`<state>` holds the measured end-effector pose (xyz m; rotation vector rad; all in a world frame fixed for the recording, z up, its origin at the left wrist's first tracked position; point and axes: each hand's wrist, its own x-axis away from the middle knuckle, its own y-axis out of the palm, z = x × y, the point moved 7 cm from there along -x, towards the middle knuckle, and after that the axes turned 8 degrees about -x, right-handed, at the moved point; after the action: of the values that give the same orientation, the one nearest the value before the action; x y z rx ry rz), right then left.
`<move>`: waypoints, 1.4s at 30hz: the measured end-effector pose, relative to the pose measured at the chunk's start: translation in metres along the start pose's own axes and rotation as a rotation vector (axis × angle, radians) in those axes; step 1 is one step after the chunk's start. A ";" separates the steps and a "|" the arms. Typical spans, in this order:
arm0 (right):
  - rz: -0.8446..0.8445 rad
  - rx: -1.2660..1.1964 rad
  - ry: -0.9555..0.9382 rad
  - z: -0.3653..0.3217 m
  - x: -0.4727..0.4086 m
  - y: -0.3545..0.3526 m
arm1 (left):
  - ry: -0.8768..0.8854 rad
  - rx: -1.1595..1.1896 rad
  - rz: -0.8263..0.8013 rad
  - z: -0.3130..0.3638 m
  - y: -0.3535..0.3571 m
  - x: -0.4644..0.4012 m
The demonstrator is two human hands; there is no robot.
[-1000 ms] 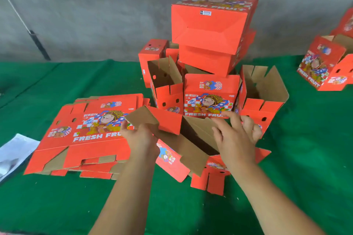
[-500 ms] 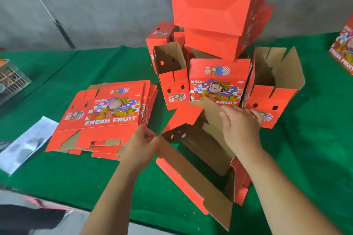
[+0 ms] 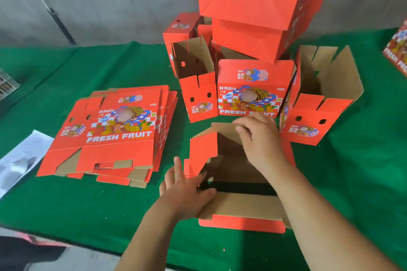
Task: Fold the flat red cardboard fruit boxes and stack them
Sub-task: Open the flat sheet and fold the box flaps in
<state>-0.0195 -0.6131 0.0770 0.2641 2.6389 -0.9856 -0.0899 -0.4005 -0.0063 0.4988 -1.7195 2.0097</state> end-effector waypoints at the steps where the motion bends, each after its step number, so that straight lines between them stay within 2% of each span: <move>1: 0.038 -0.011 0.027 0.003 -0.003 -0.001 | 0.000 -0.012 -0.004 0.000 0.003 -0.008; 3: 0.039 0.083 0.131 0.016 -0.005 0.002 | 0.027 0.085 0.000 -0.005 0.004 -0.023; 6: -0.151 0.301 0.384 0.054 0.003 0.006 | 0.024 0.475 0.070 -0.027 -0.012 -0.043; 8: -0.181 0.255 0.516 0.079 0.010 0.000 | 0.041 0.504 0.235 -0.050 -0.034 -0.055; 10: -0.106 0.153 0.639 0.097 0.017 -0.010 | 0.099 0.485 0.326 -0.067 -0.051 -0.069; 13: -0.055 0.071 0.733 0.112 0.030 -0.010 | 0.223 0.744 0.256 -0.071 -0.056 -0.088; 15: -0.035 0.051 0.746 0.116 0.037 -0.011 | 0.279 0.819 0.294 -0.065 -0.058 -0.095; 18: 0.185 -0.239 0.880 0.123 0.048 -0.028 | 0.290 0.881 0.455 -0.067 -0.061 -0.096; 21: 0.323 -0.636 1.032 0.124 0.063 -0.032 | 0.128 1.206 0.445 -0.088 -0.054 -0.100; 24: 0.265 -0.631 1.045 0.120 0.071 -0.015 | 0.022 1.414 0.349 -0.096 -0.042 -0.099; 27: 0.208 -0.499 1.010 0.120 0.082 0.005 | 0.084 1.555 0.187 -0.082 -0.029 -0.089; 30: 0.415 -0.497 0.863 0.118 0.084 0.000 | 0.080 1.510 0.313 -0.080 -0.024 -0.077; 34: 0.731 -0.629 0.714 0.117 0.097 -0.016 | -0.083 1.462 0.512 -0.081 -0.024 -0.069; 36: 0.825 -0.765 0.588 0.108 0.102 -0.025 | -0.168 1.412 0.597 -0.085 -0.025 -0.066; 38: 0.838 -0.876 0.470 0.094 0.105 -0.033 | -0.224 1.428 0.662 -0.084 -0.029 -0.062; 40: 0.774 -0.904 0.375 0.079 0.110 -0.030 | -0.191 1.530 0.626 -0.074 -0.031 -0.064; 42: 0.672 -0.830 0.279 0.062 0.117 -0.021 | -0.139 1.618 0.571 -0.064 -0.033 -0.065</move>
<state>-0.1209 -0.6622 0.0039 1.0214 2.6089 0.3787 -0.0169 -0.3399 -0.0241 0.5970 0.1944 3.4976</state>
